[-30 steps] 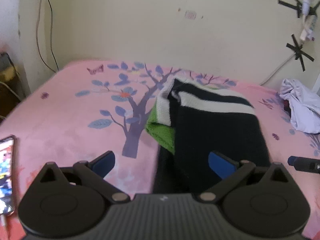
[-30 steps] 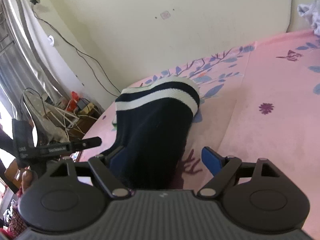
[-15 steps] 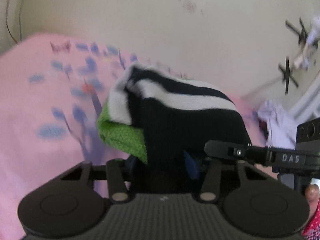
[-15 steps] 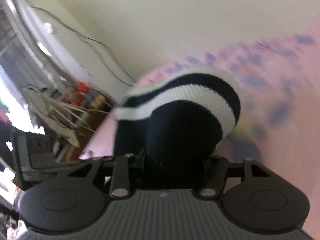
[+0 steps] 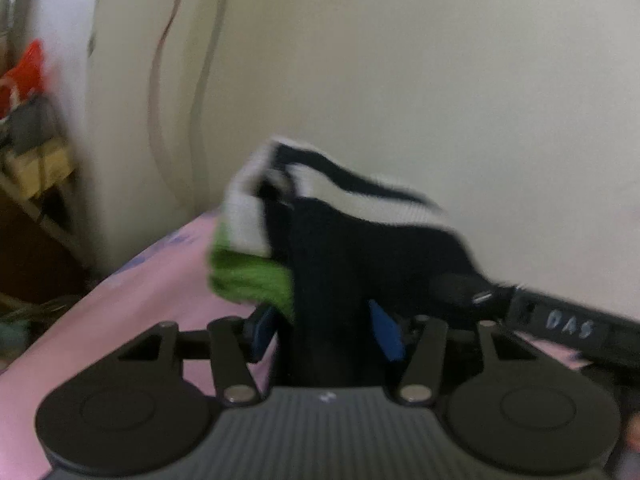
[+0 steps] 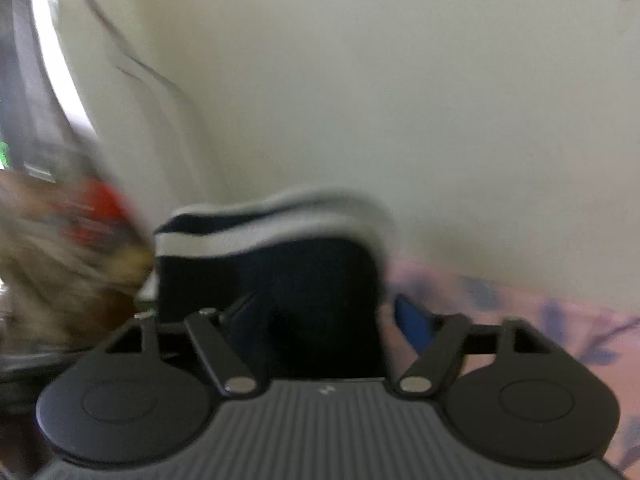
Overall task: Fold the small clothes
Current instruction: 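Grasp the folded sweater with both grippers and carry it toward the wall, then set the sweater down by the wall and open both grippers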
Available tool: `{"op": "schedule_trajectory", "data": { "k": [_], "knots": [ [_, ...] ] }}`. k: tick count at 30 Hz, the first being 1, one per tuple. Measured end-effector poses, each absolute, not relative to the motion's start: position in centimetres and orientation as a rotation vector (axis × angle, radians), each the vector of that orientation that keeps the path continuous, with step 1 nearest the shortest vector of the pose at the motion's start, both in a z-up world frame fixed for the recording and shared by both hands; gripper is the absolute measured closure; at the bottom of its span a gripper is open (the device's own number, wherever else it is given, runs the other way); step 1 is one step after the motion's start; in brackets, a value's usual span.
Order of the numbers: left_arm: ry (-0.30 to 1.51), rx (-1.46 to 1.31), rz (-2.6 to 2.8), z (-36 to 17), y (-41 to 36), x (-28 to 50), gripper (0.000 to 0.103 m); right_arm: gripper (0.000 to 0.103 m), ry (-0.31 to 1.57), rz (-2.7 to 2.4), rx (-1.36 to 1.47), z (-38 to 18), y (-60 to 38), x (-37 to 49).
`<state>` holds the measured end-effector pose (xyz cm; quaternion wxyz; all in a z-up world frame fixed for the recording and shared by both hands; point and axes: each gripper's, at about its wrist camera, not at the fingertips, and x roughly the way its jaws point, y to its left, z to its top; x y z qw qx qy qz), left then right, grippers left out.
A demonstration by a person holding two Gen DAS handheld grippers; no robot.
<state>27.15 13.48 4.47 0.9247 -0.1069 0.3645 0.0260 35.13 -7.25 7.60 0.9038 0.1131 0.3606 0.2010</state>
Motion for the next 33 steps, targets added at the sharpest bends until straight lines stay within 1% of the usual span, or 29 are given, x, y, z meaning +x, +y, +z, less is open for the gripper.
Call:
{"op": "schedule_trajectory", "data": {
  "k": [2,6,7,8,11,12,14,17,21,26,29,33],
  "knots": [
    [0.771,-0.216,0.099,2.8,13.8,27.2,0.053,0.030,0.754,0.395,0.169,6.4,-6.9,34.4],
    [0.695,-0.168,0.152,3.3,13.0,24.2,0.048,0.031,0.692,0.435,0.126,6.6,-8.3,29.2],
    [0.678,-0.153,0.165,3.7,12.7,23.2,0.044,0.031,0.685,0.441,0.120,6.9,-8.3,28.0],
    [0.666,-0.139,0.174,4.1,12.3,22.1,0.038,0.031,0.677,0.452,0.119,7.1,-8.7,26.6],
    [0.627,-0.089,0.209,5.4,10.7,18.6,0.026,0.030,0.666,0.464,0.114,7.6,-10.1,21.7],
    [0.605,-0.070,0.222,5.8,9.9,17.4,0.023,0.029,0.661,0.463,0.109,7.7,-10.7,19.8],
    [0.561,-0.045,0.242,6.3,8.3,14.4,0.008,0.028,0.649,0.460,0.097,8.3,-11.7,16.8],
    [0.517,-0.040,0.240,7.5,7.1,10.3,0.000,0.027,0.633,0.456,0.084,8.9,-13.2,11.8],
    [0.476,-0.021,0.237,9.0,4.7,5.0,0.000,0.024,0.598,0.454,0.097,9.7,-15.8,5.7],
    [0.488,-0.027,0.189,9.6,1.8,0.5,0.000,0.022,0.550,0.425,0.098,10.0,-19.0,-0.8],
    [0.496,-0.019,0.181,9.6,0.5,-1.4,0.000,0.020,0.520,0.410,0.100,10.1,-20.3,-3.2],
    [0.515,-0.006,0.188,9.2,-0.9,-3.0,0.000,0.020,0.514,0.402,0.126,9.9,-21.5,-4.2]
  ]
}}
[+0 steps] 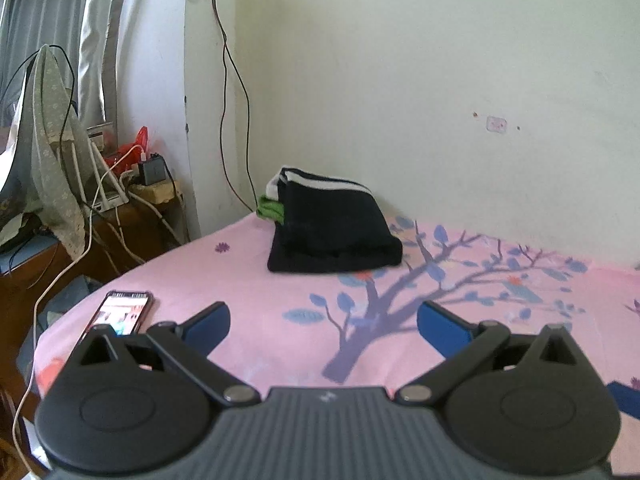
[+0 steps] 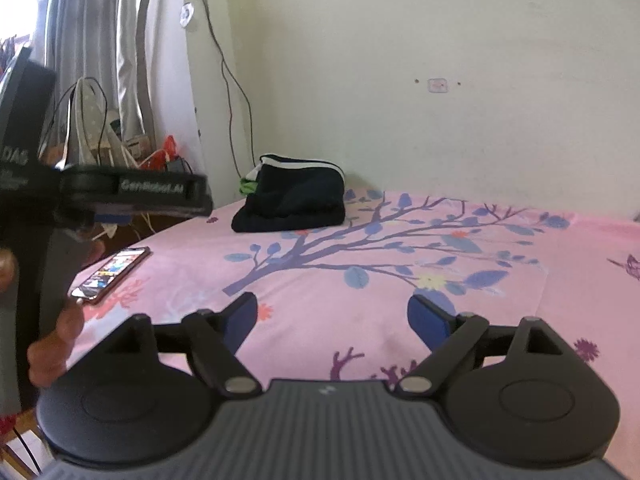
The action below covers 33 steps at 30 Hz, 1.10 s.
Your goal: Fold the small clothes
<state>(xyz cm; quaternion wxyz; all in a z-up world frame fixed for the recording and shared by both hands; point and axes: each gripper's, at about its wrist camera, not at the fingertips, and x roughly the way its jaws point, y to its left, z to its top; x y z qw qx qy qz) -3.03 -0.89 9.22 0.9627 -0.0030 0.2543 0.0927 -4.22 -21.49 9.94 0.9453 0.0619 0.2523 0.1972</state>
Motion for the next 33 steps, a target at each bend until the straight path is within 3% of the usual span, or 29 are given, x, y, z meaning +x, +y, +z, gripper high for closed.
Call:
{"op": "schedule_trajectory", "data": {
  "k": [33],
  "knots": [
    [0.587,0.072,0.293,5.5,-3.5,-1.8,0.000,0.014,0.539,0.405,0.150,7.5,-24.6,-2.0]
  ]
}}
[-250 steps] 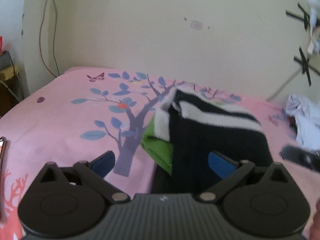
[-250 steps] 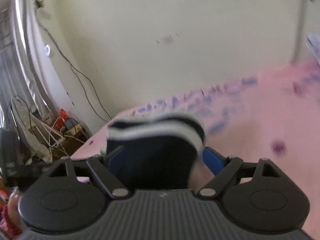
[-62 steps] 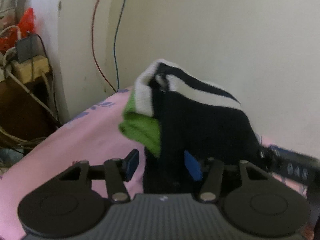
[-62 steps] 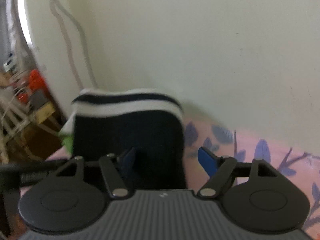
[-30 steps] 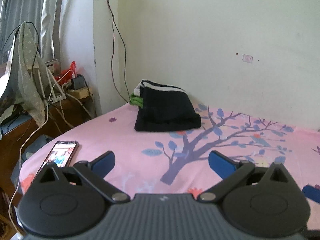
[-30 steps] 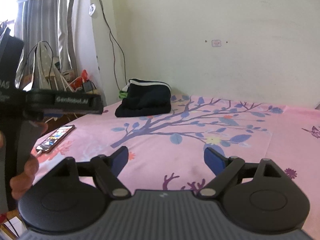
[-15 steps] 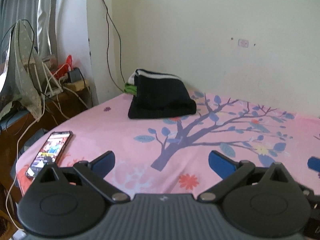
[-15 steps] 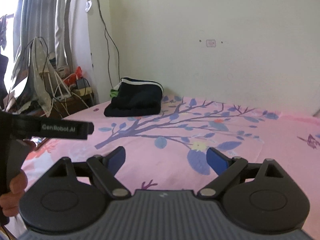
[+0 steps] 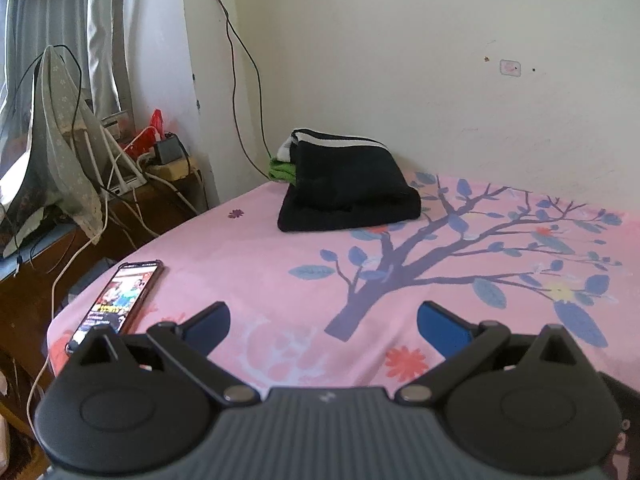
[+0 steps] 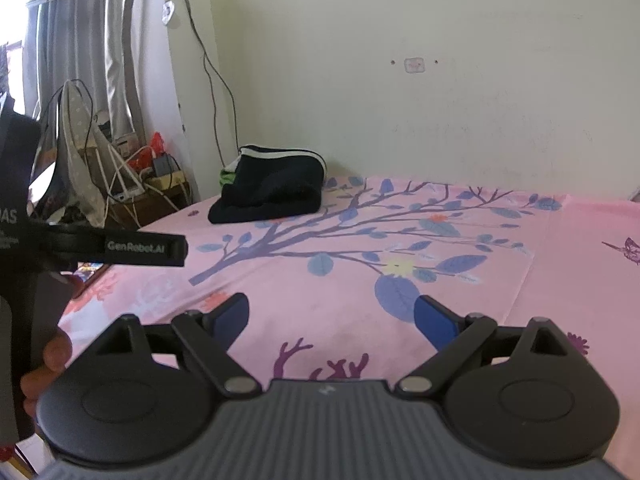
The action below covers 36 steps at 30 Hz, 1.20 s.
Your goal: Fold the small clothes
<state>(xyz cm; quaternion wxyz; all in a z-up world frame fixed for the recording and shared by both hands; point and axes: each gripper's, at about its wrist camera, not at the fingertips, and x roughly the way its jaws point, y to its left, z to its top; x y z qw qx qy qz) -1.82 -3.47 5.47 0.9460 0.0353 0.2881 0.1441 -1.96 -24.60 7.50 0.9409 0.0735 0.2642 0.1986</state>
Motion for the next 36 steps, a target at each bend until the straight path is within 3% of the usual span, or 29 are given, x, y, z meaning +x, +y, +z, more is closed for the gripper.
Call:
{"op": "schedule_trajectory", "data": {
  "k": [36],
  "knots": [
    [0.664,0.006,0.211,7.4,-5.6,-2.5,0.000,0.013,0.486,0.409,0.273,9.3,-26.7,-2.5]
  ]
}}
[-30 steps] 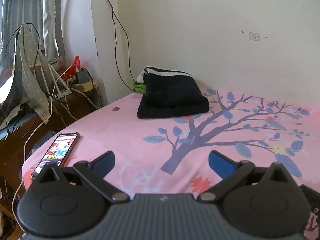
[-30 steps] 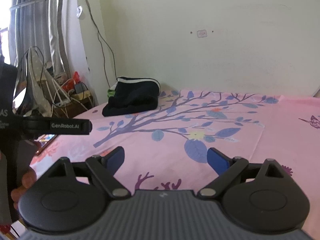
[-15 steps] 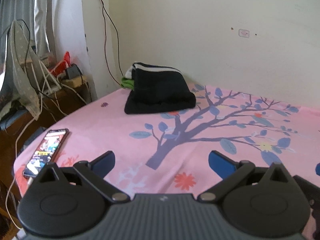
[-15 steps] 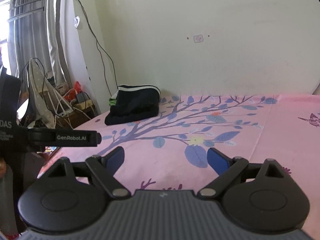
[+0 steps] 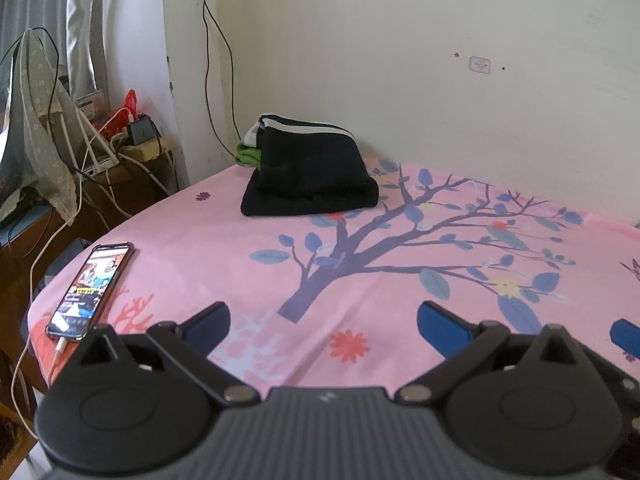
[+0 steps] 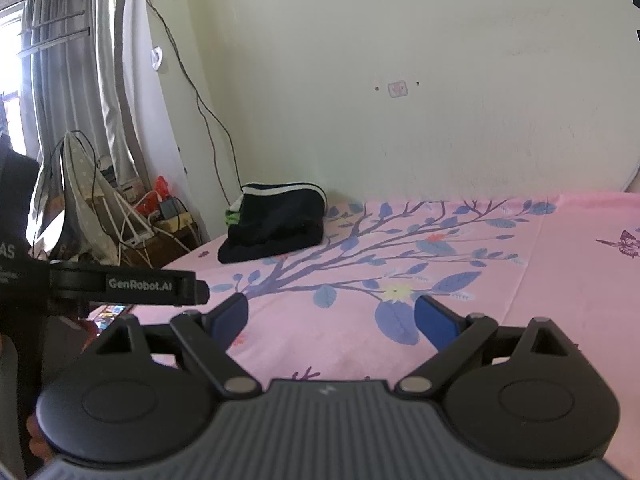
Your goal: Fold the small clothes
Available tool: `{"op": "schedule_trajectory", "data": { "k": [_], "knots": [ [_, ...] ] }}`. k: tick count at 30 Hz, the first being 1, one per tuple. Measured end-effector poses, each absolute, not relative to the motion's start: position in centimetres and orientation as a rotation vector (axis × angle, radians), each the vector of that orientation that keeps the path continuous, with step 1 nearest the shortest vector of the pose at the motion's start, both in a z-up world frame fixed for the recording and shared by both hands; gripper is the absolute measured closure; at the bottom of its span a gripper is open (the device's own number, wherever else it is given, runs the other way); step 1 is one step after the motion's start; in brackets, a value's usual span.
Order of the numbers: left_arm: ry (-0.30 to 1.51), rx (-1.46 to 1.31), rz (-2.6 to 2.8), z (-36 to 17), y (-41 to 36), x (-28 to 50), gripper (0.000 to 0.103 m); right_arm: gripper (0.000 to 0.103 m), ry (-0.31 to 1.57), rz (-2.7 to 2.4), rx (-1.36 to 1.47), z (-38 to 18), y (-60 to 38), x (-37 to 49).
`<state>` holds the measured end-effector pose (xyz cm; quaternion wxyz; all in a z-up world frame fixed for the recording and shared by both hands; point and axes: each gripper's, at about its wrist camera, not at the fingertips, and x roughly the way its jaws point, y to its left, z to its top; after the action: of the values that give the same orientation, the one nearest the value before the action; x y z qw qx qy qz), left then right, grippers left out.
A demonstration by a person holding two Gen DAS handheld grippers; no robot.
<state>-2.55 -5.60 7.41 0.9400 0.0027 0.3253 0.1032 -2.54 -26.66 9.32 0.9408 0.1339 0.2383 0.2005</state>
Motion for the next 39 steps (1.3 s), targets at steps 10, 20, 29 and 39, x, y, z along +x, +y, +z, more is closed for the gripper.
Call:
{"op": "schedule_trajectory", "data": {
  "k": [10,20,29,39],
  "knots": [
    [0.672,0.000,0.229,7.29,-5.64,-2.51,0.000,0.013,0.488,0.410,0.280,9.33,-26.84,-2.52],
    [0.699,-0.016,0.206,6.97,-5.54,-2.36,0.000,0.013,0.494,0.412,0.284,9.36,-26.98,-2.51],
    [0.718,-0.024,0.205,6.66,-5.43,-2.20,0.000,0.013,0.495,0.412,0.286,9.38,-27.05,-2.48],
    [0.727,-0.031,0.212,6.50,-5.14,-2.09,0.000,0.013,0.492,0.411,0.288,9.28,-27.11,-2.42]
  ]
}}
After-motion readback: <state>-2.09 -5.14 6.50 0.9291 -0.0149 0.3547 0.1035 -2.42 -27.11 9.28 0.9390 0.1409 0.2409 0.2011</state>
